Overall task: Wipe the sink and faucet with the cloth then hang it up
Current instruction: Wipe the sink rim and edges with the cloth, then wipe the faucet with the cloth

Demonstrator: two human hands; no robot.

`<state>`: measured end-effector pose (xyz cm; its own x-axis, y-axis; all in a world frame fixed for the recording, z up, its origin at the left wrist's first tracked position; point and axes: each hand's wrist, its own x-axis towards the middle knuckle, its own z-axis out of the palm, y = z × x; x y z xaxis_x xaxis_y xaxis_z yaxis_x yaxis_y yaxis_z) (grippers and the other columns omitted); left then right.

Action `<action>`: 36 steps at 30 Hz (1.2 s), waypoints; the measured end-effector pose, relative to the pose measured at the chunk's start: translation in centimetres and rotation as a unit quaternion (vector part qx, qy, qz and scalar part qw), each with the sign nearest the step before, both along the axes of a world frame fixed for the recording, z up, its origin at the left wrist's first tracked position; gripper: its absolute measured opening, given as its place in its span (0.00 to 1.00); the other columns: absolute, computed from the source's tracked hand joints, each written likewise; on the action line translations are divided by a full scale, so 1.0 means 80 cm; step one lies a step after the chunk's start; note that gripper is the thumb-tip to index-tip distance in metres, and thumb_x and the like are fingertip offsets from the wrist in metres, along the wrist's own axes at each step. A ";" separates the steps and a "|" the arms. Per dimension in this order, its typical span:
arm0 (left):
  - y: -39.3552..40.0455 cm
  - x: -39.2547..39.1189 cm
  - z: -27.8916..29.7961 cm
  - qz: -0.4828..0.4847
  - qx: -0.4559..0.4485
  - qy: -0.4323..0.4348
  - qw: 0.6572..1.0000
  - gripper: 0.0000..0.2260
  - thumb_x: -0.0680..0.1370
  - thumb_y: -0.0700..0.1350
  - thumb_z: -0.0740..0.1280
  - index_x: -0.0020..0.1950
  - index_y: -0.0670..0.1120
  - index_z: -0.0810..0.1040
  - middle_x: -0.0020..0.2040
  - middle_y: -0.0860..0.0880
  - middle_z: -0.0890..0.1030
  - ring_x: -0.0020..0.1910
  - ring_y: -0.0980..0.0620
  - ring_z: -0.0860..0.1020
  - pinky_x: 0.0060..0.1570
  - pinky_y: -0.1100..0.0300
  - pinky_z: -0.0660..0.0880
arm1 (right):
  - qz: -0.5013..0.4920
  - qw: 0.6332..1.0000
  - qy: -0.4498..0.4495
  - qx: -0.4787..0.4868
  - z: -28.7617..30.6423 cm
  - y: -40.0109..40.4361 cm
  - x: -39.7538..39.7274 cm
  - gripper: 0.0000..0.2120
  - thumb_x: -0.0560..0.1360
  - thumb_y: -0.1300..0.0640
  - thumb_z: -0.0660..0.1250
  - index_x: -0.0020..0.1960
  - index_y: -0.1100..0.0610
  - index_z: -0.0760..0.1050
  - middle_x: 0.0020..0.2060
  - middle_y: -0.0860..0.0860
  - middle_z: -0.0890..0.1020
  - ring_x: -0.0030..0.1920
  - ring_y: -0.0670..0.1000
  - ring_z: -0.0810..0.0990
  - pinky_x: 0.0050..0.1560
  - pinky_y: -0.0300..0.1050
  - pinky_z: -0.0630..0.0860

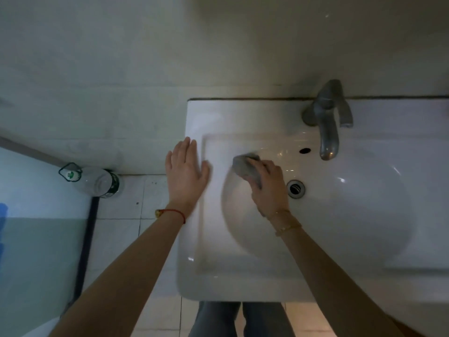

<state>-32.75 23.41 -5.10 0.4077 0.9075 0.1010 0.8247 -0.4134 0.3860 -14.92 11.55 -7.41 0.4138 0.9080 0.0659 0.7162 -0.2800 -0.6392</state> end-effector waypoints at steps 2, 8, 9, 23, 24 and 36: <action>-0.010 0.002 0.007 -0.020 0.013 -0.007 1.000 0.23 0.80 0.50 0.63 0.72 0.41 0.71 0.73 0.42 0.72 0.73 0.41 0.67 0.74 0.41 0.61 | -0.074 0.995 0.073 0.001 0.007 -0.042 0.021 0.19 0.77 0.59 0.68 0.67 0.55 0.73 0.57 0.57 0.77 0.55 0.57 0.74 0.59 0.51 0.74; -0.058 0.054 0.031 -0.118 -0.058 -0.092 0.987 0.16 0.79 0.46 0.66 0.65 0.43 0.77 0.61 0.45 0.80 0.60 0.46 0.77 0.61 0.55 0.72 | -0.214 0.969 0.122 -0.033 0.020 -0.120 0.074 0.16 0.77 0.55 0.68 0.64 0.57 0.75 0.57 0.57 0.80 0.55 0.58 0.78 0.56 0.46 0.73; -0.067 0.070 0.038 -0.129 -0.083 -0.104 0.983 0.15 0.80 0.47 0.66 0.65 0.44 0.78 0.60 0.46 0.81 0.59 0.47 0.77 0.60 0.57 0.72 | -0.224 0.964 0.136 -0.036 0.021 -0.128 0.082 0.16 0.77 0.55 0.68 0.64 0.57 0.75 0.56 0.56 0.81 0.54 0.58 0.79 0.55 0.47 0.75; -0.097 0.290 0.096 -0.128 -0.179 -0.280 0.934 0.13 0.82 0.48 0.64 0.44 0.39 0.79 0.37 0.43 0.80 0.35 0.48 0.78 0.36 0.57 0.74 | -0.161 0.948 0.271 -0.046 -0.001 -0.102 0.175 0.15 0.76 0.53 0.70 0.61 0.56 0.77 0.53 0.52 0.82 0.51 0.48 0.79 0.53 0.36 0.74; -0.100 0.291 0.097 -0.126 -0.181 -0.290 0.931 0.13 0.82 0.46 0.64 0.45 0.39 0.79 0.37 0.43 0.81 0.36 0.46 0.79 0.38 0.55 0.75 | -0.152 0.949 0.273 -0.046 -0.004 -0.099 0.178 0.15 0.76 0.53 0.70 0.61 0.56 0.77 0.53 0.52 0.82 0.51 0.47 0.79 0.52 0.31 0.73; -0.113 0.309 0.110 -0.058 -0.172 -0.357 0.916 0.10 0.83 0.41 0.62 0.45 0.42 0.80 0.34 0.55 0.78 0.36 0.58 0.78 0.41 0.66 0.74 | -0.112 0.952 0.284 -0.031 -0.015 -0.093 0.197 0.15 0.75 0.54 0.70 0.60 0.57 0.77 0.52 0.51 0.82 0.51 0.46 0.79 0.47 0.20 0.68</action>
